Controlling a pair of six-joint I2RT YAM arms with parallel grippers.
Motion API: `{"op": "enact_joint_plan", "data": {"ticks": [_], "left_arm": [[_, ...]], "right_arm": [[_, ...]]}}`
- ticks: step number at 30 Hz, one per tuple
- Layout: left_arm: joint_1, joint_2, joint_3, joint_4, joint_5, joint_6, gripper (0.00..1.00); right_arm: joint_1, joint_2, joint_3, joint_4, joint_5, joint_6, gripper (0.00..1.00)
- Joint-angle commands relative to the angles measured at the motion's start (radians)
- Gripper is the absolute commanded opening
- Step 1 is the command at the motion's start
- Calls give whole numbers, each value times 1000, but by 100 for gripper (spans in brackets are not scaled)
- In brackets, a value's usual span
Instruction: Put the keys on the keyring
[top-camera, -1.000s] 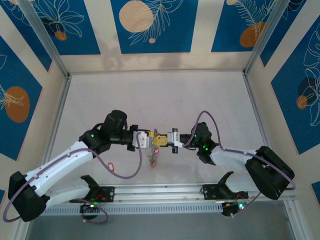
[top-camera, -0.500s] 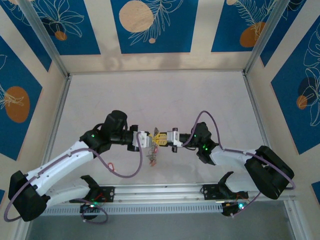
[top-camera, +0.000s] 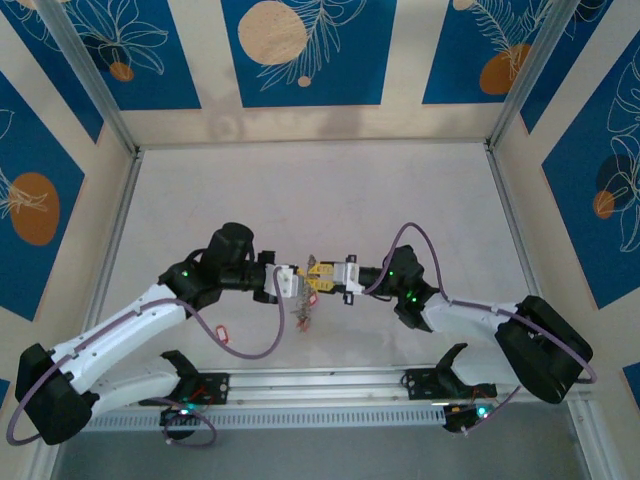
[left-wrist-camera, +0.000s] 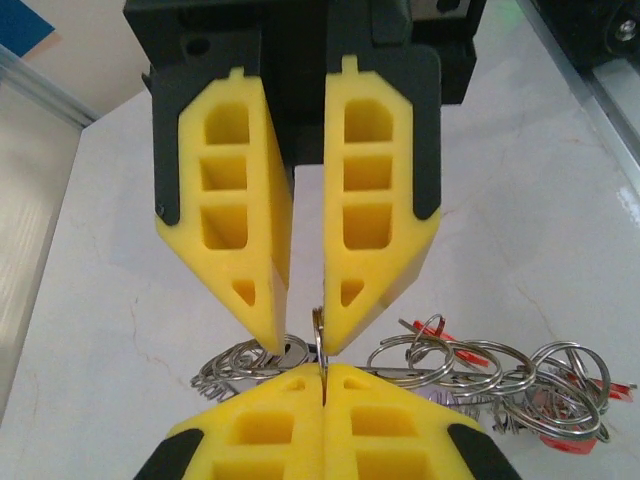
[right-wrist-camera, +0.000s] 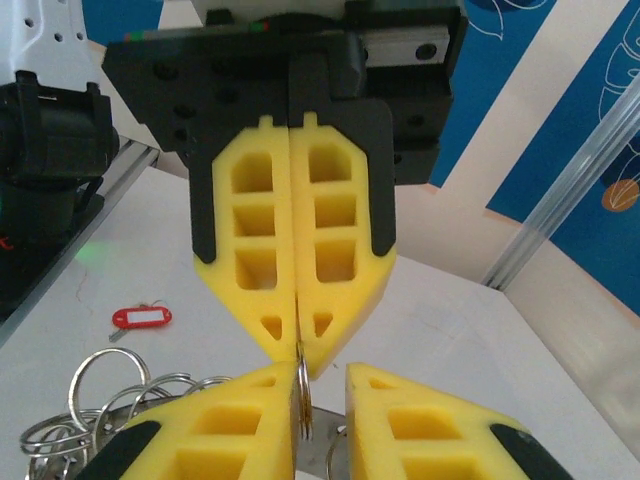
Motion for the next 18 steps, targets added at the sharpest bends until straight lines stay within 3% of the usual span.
{"op": "enact_joint_plan", "data": {"ticks": [1,6,11,18], "left_arm": [[-10,-16,25,-2,-10,36,0],[-13,-19,27,1,-20,35,0],[-15,-24,30,0,-28,32,0],[-20,-25,34,-3,-31,33,0]], "right_arm": [[5,-18,-2,-7,29,-28,21],[6,0,3,-11,26,-33,21],[4,-1,-5,-29,20,-42,32],[4,0,6,-62,10,-41,35]]}}
